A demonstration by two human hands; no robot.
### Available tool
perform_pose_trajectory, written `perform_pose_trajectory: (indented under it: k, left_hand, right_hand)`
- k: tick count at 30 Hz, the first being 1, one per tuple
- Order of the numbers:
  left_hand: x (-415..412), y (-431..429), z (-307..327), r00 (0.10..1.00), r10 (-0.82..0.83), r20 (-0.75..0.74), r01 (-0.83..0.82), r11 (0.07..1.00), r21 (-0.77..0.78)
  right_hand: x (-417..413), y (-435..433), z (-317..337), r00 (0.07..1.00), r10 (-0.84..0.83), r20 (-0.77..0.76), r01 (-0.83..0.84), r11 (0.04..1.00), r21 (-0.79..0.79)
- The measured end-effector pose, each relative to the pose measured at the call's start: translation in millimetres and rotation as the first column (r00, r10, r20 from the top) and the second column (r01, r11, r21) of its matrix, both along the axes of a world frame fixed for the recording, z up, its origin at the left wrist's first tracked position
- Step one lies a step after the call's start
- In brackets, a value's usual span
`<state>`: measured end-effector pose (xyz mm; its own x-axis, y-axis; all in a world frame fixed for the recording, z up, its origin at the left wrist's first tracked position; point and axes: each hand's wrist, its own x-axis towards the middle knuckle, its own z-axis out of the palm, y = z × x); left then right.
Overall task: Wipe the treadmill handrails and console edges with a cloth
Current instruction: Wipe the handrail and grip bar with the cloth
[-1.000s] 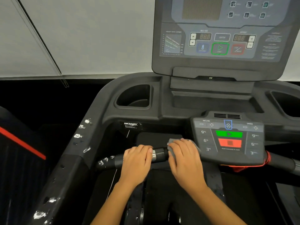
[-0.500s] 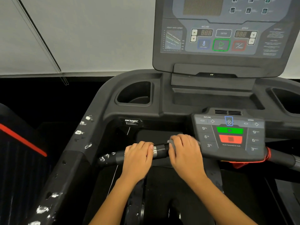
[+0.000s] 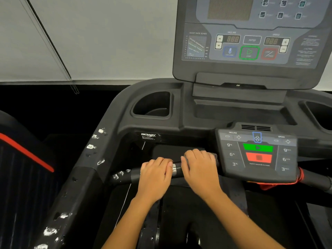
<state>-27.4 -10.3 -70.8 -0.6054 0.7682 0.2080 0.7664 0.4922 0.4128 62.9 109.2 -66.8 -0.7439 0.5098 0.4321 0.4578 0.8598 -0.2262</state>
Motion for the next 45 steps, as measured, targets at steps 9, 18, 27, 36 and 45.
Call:
perform_pose_trajectory:
  k: [9,18,27,36,45]
  left_hand:
    - [-1,-1,-1,1.000,-0.001,0.012,0.001,1.000,-0.003]
    - [15,-8,28,0.826,-0.034,0.563,-0.245,0.877,0.414]
    - [65,-39,26,0.884,-0.049,0.465,-0.185,0.877,0.444]
    - [-7,-74,17,0.955,0.265,-0.132,-0.171,0.859,0.483]
    - [-24,-72,-18,0.961,0.271,0.061,-0.278,0.934,0.223]
  right_hand:
    - [44,-29,-46,0.954,0.194,-0.229,-0.206,0.978,-0.028]
    - [36,-56,5,0.821,-0.320,-0.472,-0.322,0.423,-0.847]
    - [27,-77,46,0.879,-0.343,-0.332,-0.476,-0.575,-0.665]
    - [10,-73,41,0.910,-0.036,-0.414,-0.395,-0.385,-0.834]
    - [-1,-25,40,0.906,0.012,-0.422,-0.402,0.329,-0.855]
